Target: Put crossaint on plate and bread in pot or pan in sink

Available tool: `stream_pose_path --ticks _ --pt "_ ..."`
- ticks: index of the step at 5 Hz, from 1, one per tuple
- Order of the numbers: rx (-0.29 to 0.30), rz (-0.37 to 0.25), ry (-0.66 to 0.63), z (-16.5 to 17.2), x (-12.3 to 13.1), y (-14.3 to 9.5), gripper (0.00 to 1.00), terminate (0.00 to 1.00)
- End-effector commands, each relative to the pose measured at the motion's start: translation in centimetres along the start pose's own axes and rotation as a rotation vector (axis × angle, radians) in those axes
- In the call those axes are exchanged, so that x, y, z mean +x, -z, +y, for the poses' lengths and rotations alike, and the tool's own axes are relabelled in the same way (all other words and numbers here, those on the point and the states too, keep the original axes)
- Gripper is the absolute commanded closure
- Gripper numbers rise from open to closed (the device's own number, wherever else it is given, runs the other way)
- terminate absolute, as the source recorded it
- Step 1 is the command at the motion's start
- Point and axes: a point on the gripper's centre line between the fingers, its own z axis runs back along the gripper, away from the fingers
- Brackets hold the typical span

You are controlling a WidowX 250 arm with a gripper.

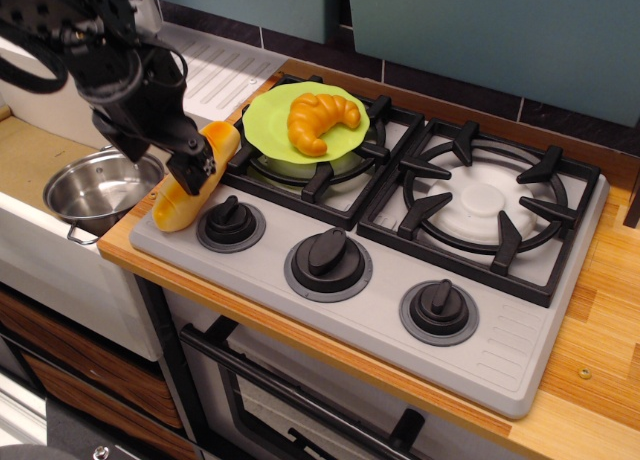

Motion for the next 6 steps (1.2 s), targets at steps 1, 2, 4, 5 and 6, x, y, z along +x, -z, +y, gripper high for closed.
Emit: stream_pose_path --ticks 1,2,4,5,6 --pt "-0.009 -0.065 -0.009 -0.8 0.3 0.9 0.0 0.0" --pt "-0.036 -0.071 -0.014 -1.1 0.2 1.3 0.0 0.0" --pt "-0.11 -0.06 -0.029 -1.6 0.0 1.6 1.0 0.0" --pt "-0.159 -0.028 -0.034 -1.4 0.5 0.8 1.0 0.0" --pt "-0.156 -0.001 -0.024 -0.8 1.2 -0.6 1.0 0.0"
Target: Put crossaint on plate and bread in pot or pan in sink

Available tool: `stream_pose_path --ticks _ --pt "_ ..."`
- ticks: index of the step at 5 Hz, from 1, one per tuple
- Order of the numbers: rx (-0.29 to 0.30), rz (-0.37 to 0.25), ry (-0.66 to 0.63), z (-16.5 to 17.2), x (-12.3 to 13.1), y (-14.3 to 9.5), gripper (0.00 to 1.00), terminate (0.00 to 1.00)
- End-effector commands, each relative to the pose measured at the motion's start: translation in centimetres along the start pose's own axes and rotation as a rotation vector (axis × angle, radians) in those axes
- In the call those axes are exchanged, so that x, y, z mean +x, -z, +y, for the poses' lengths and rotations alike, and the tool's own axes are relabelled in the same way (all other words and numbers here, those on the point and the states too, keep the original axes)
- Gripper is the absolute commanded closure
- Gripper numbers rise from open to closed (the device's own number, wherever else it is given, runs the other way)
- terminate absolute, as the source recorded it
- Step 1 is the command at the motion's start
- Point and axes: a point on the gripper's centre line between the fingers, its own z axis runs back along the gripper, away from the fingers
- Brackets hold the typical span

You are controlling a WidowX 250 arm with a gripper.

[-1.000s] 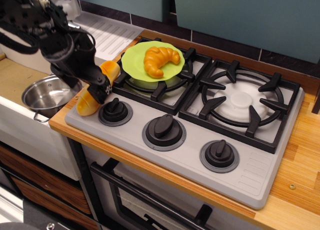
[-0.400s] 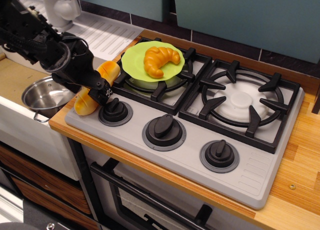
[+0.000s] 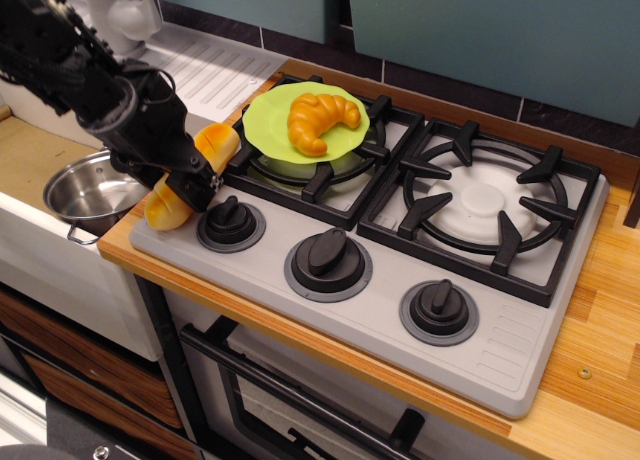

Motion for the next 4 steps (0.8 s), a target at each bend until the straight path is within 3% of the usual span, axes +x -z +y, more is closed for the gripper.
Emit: stream_pose_path --ticks 1,2,4 --pt "0.041 0.011 0.048 1.5 2.6 -4.7 1.0 0.0" --pt "-0.004 0.006 0.087 3.8 3.5 -5.9 1.0 0.0" --pt "-0.101 -0.059 0.135 7.8 4.1 -3.4 1.0 0.0"
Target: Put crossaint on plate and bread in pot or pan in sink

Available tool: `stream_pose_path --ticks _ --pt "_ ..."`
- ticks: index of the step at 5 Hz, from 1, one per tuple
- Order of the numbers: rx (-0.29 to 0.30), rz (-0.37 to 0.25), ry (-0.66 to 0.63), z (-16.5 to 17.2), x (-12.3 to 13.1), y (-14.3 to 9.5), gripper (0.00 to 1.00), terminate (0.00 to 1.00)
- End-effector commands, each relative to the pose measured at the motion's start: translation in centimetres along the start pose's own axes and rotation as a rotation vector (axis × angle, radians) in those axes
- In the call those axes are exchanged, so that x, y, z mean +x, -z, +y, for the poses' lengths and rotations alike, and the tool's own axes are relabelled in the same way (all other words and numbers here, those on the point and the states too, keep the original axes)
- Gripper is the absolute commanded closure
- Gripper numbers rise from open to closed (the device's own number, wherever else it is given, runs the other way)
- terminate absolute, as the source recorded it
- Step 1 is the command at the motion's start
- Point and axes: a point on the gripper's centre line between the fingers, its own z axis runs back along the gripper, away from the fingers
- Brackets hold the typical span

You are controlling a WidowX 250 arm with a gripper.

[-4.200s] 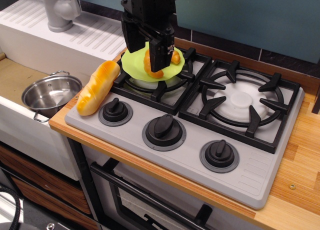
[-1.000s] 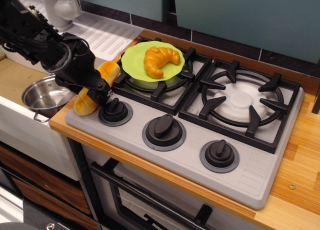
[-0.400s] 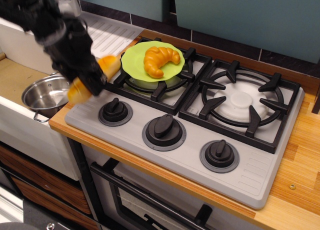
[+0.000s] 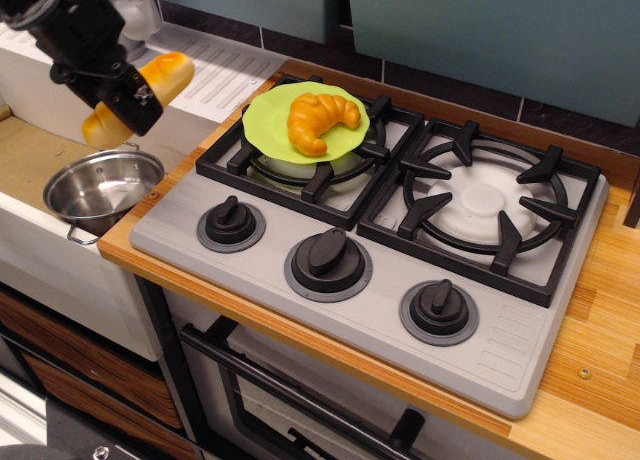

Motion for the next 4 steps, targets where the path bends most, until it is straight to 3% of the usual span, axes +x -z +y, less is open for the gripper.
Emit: stream_pose_path --ticks 1,3,4 --pt "-0.028 -0.094 0.058 3.6 0.5 1.4 1.0 0.0" --pt "-0.074 -0.14 0.057 5.2 -1.3 4.4 1.0 0.0" --pt "-0.066 -0.152 0.048 5.1 -2.0 5.2 1.0 0.0"
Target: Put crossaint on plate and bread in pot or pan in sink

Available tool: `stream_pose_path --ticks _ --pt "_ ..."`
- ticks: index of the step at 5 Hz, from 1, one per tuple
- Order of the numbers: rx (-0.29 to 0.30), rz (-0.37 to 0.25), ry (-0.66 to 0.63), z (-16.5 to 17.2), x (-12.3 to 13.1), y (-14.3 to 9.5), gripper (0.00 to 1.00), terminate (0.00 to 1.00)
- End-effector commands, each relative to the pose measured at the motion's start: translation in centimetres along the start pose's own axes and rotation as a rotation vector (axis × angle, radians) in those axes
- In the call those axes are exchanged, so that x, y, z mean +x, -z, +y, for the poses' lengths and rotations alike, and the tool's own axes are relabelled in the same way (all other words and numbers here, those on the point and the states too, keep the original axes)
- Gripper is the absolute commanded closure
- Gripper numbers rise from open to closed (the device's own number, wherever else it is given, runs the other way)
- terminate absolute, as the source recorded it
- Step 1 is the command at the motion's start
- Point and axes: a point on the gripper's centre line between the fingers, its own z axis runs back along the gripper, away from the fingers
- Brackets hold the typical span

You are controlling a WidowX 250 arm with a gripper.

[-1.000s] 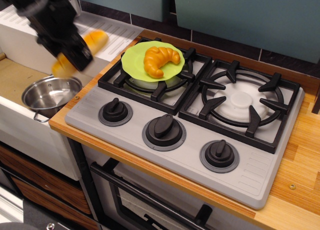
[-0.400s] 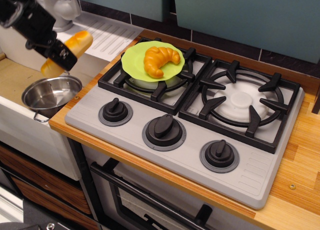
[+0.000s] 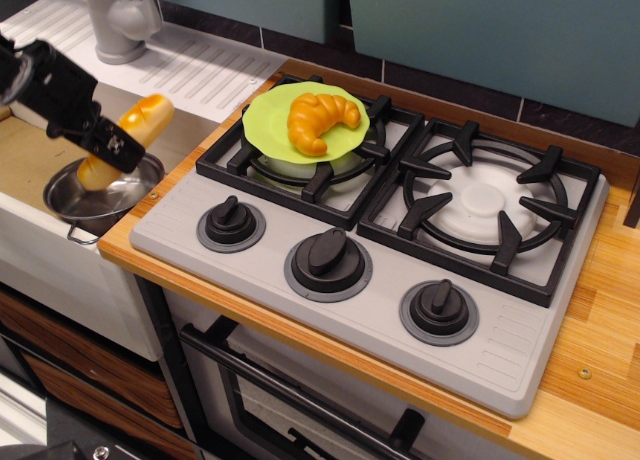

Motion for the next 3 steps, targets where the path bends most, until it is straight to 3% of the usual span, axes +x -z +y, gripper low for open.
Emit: stream_pose_path --ticks 1,3 --pt "0.076 -0.03 0.026 -0.2 0.5 -0.7 0.0 0.0" --pt "0.105 0.019 0.011 -1.8 1.3 -2.7 0.0 0.0"
